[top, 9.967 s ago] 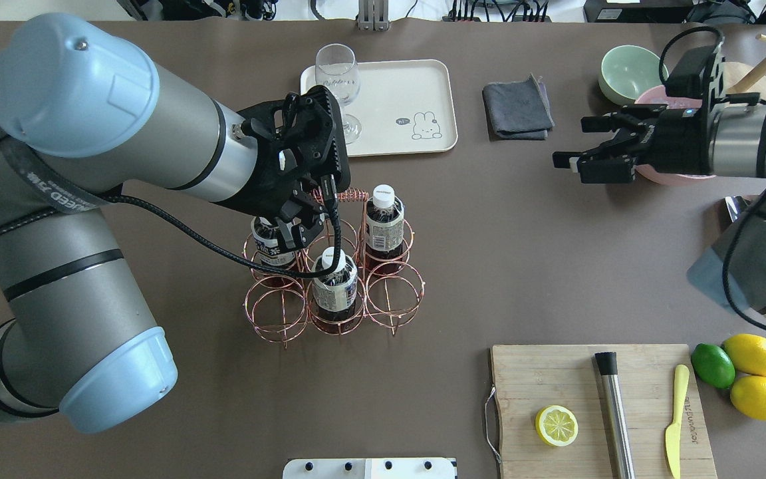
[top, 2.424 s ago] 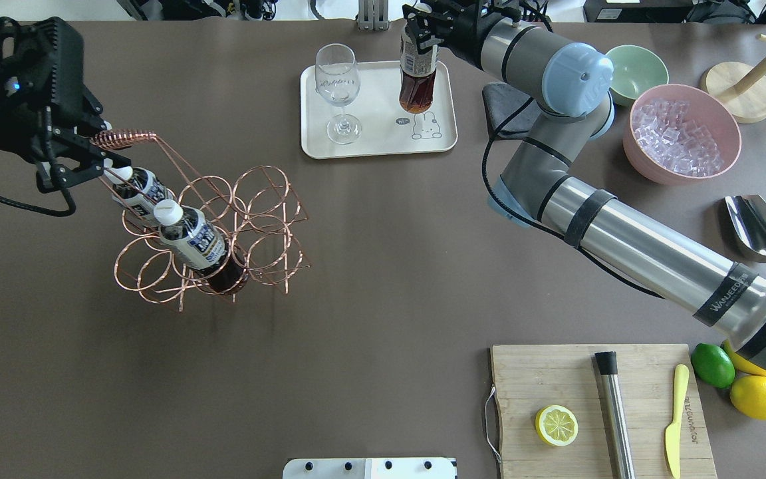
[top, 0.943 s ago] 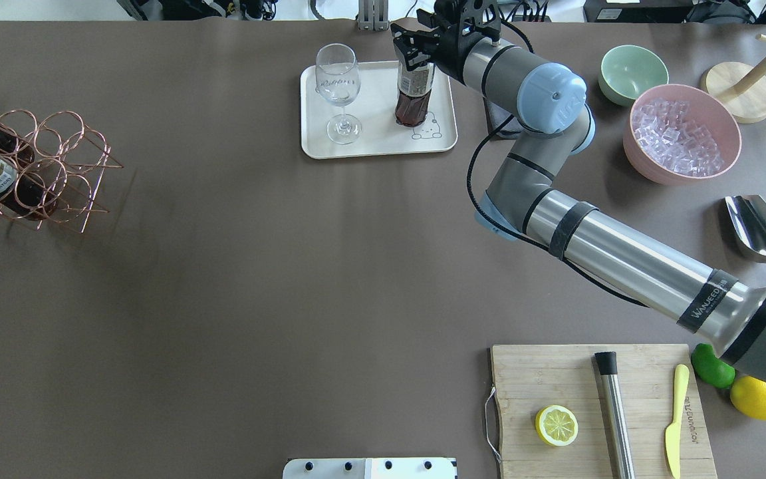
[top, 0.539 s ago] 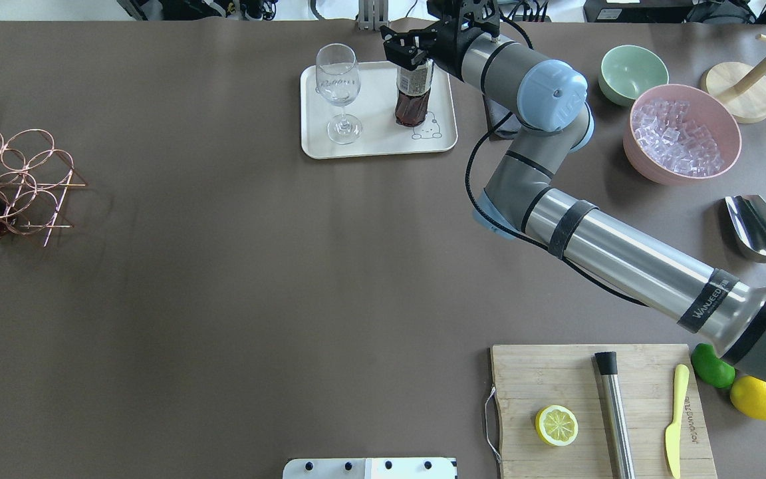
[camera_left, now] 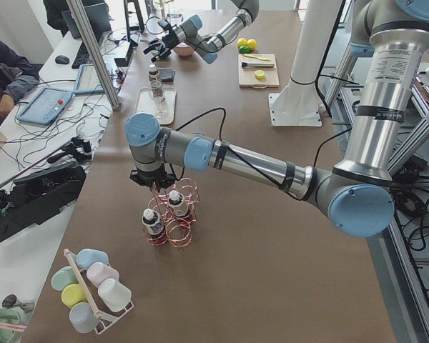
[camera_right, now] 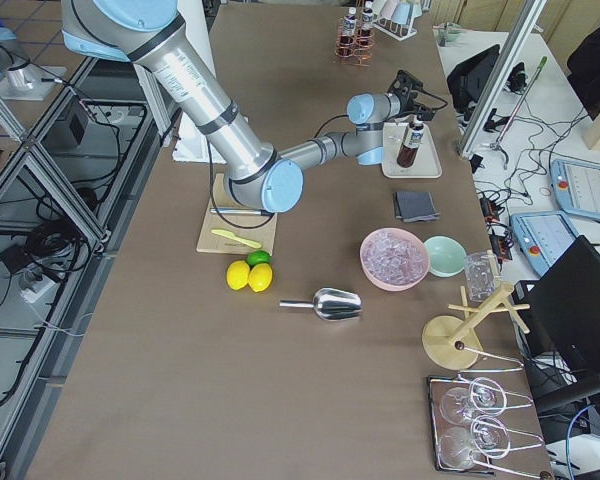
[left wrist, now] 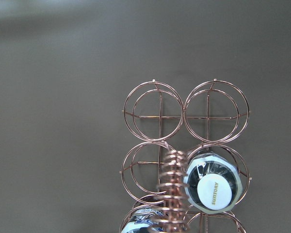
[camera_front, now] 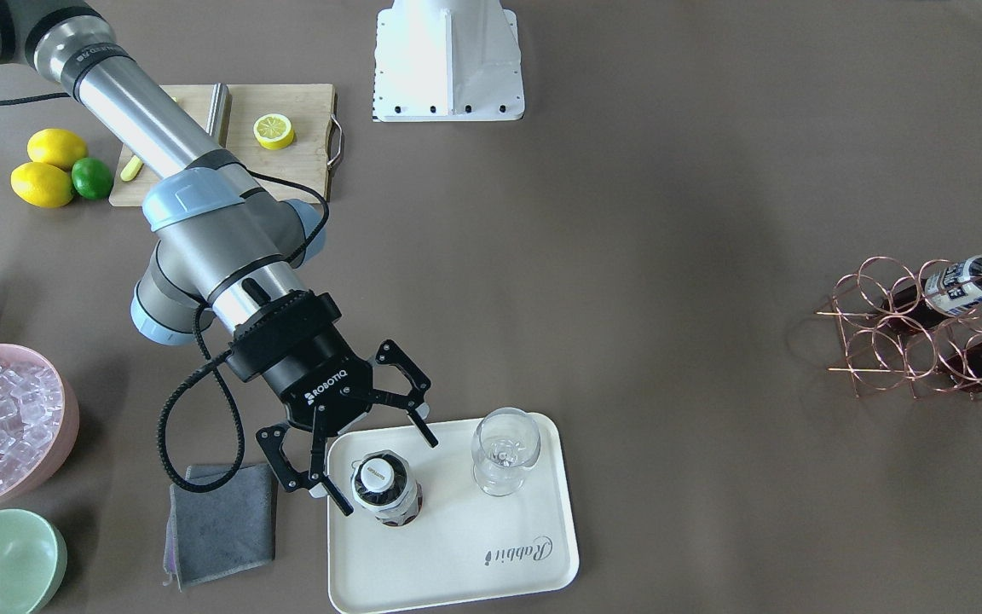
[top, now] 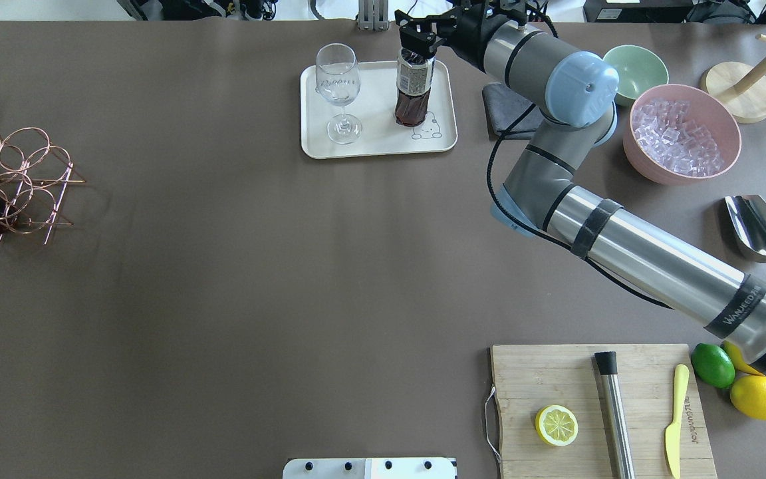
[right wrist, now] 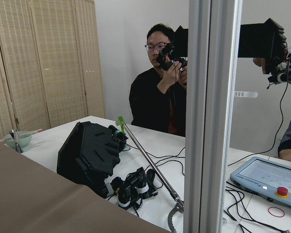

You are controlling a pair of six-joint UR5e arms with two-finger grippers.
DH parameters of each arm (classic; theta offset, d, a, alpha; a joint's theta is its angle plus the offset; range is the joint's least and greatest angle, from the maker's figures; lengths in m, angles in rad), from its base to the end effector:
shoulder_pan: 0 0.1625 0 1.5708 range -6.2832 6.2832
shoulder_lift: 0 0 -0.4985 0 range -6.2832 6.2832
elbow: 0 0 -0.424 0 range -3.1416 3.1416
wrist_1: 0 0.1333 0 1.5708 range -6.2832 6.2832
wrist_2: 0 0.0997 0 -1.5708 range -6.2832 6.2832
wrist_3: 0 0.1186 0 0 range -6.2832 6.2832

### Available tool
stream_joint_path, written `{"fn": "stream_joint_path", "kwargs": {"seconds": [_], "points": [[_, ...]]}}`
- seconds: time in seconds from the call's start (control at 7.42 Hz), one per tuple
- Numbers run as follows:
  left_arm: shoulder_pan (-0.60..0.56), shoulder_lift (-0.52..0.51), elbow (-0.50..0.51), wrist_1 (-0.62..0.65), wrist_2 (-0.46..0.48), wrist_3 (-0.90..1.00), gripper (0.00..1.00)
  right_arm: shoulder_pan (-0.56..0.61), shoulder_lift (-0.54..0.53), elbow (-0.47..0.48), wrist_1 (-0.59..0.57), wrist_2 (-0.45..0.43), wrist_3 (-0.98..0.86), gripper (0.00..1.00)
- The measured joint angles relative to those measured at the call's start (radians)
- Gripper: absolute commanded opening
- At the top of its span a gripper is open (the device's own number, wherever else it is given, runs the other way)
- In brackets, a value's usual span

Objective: Take tea from basket to plate

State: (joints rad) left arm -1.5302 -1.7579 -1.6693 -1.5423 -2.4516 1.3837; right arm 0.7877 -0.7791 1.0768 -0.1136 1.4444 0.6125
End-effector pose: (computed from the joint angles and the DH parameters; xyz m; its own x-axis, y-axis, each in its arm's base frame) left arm -0.0168 -0.6164 0.5805 0.0782 0.9907 0.1111 -0.6244 -0.0382 0.7802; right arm -0.4999 -0.7123 0.2688 0.5726 -0.5754 0.5841 -0.5601 0.2457 0.7911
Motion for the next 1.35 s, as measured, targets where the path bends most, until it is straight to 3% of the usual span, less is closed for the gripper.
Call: {"fn": "stream_joint_path", "kwargs": {"seconds": [0.4,0.54,0.81,1.08,1.35], "points": [[0.001,0.002,-0.007,0.001,-0.003,-0.003,0.0,0.017,-0.201,0.291,-0.126,0.022,0.037,1.0],[0.001,0.003,-0.016,0.003,-0.004,-0.006,0.0,0.019,-0.255,0.39,-0.228,0.023,0.041,1.0],[0.002,0.012,-0.045,0.006,-0.004,-0.011,0.0,0.037,-0.357,0.625,-0.597,0.024,0.042,1.0],[0.003,0.035,-0.08,0.008,-0.005,-0.013,0.0,0.122,-0.412,0.713,-0.899,0.098,0.029,1.0],[0.004,0.047,-0.092,0.008,-0.006,-0.014,0.0,0.287,-0.451,0.723,-1.112,0.299,-0.037,1.0]]}}
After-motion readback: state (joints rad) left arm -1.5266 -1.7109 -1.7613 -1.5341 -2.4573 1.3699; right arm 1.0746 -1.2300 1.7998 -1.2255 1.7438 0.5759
